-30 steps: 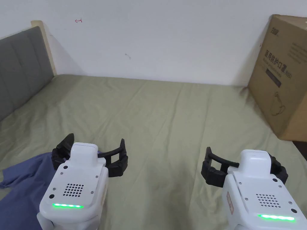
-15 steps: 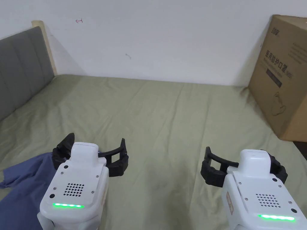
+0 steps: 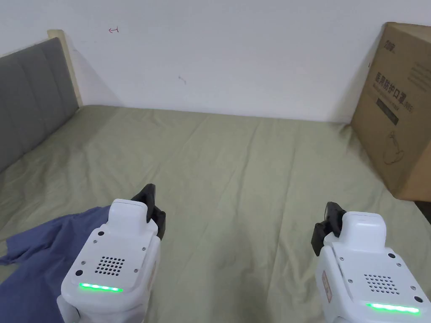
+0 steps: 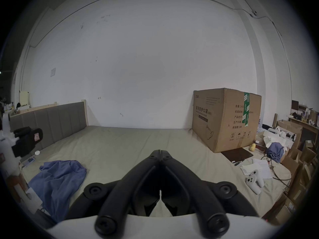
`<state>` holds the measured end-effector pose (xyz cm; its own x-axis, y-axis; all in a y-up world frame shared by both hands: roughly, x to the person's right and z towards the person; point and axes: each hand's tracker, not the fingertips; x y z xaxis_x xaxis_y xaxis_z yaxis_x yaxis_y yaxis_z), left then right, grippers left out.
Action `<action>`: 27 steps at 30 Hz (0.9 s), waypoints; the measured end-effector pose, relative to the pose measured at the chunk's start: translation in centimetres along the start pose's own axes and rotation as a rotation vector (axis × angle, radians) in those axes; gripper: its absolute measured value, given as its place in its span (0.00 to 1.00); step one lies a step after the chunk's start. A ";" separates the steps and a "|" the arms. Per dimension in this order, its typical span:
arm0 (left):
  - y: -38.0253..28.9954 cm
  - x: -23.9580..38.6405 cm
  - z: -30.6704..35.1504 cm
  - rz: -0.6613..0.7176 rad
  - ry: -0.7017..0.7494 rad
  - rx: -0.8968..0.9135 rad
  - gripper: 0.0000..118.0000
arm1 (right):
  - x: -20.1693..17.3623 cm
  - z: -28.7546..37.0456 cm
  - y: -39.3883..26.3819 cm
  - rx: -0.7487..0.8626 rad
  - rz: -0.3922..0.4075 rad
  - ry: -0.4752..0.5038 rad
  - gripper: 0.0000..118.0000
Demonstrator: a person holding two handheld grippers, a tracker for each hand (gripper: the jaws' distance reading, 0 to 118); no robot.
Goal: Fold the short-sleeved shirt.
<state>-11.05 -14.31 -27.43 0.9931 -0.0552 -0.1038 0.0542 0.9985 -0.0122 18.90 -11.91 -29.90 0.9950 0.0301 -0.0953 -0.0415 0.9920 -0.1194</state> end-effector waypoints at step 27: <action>-1.8 -20.2 12.8 -0.018 0.522 -0.142 0.00 | -20.8 -2.4 1.0 -0.001 0.007 0.553 0.00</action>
<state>-29.85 -14.86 -12.59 0.8061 -0.1039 -0.5825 0.0197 0.9886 -0.1490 -2.11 -11.86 -30.44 0.7984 -0.0322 -0.6013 -0.0488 0.9918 -0.1179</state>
